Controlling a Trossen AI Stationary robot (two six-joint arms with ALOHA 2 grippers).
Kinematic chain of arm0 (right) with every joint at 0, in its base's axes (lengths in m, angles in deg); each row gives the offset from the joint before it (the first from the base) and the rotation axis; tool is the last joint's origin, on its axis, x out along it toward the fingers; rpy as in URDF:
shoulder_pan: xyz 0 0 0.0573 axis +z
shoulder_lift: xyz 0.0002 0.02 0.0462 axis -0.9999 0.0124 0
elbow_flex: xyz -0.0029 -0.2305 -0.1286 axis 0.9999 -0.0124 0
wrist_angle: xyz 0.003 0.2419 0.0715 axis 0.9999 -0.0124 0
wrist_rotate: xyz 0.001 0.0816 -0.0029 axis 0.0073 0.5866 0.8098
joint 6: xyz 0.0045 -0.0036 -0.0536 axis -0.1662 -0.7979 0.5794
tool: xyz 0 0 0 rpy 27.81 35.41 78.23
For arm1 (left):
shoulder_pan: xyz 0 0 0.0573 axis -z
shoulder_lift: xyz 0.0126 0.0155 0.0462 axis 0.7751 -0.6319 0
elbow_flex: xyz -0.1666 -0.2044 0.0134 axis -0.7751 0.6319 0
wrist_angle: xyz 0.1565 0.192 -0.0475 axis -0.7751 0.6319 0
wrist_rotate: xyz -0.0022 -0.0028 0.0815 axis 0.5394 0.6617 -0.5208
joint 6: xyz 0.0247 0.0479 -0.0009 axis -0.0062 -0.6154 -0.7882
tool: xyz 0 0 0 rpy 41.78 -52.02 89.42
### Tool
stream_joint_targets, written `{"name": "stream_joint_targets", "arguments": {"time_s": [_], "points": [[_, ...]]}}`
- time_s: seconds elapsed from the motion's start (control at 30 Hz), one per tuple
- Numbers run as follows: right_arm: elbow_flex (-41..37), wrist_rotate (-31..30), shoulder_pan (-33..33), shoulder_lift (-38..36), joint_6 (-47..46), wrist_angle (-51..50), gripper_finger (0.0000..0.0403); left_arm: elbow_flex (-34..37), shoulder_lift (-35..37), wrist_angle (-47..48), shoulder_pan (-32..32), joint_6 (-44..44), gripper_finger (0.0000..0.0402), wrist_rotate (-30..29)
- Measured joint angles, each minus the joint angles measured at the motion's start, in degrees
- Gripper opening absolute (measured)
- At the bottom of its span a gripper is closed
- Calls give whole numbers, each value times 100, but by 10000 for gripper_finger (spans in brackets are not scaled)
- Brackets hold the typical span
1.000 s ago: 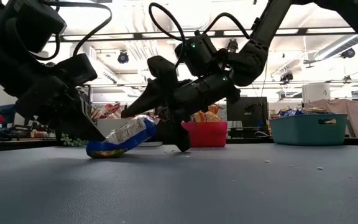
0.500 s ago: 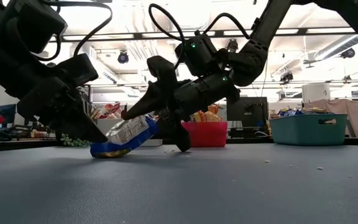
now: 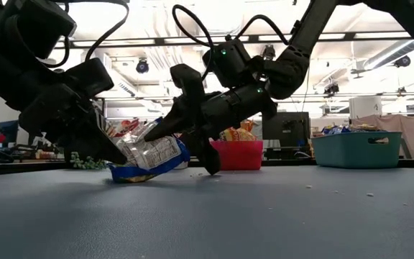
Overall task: Sort Maruchan noodles
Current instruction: Put the blue noodle pack into the green bin
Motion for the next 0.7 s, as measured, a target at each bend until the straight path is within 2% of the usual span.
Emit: {"name": "stream_joint_targets", "arguments": {"time_s": [0.4, 0.7], "points": [[-5, 51, -38, -125, 212, -257, 121, -20, 151, -248, 330, -477, 0, -399], [-5, 10, -38, -217, 358, -392, 121, -24, 764, -477, 718, -1215, 0, -847]]}}
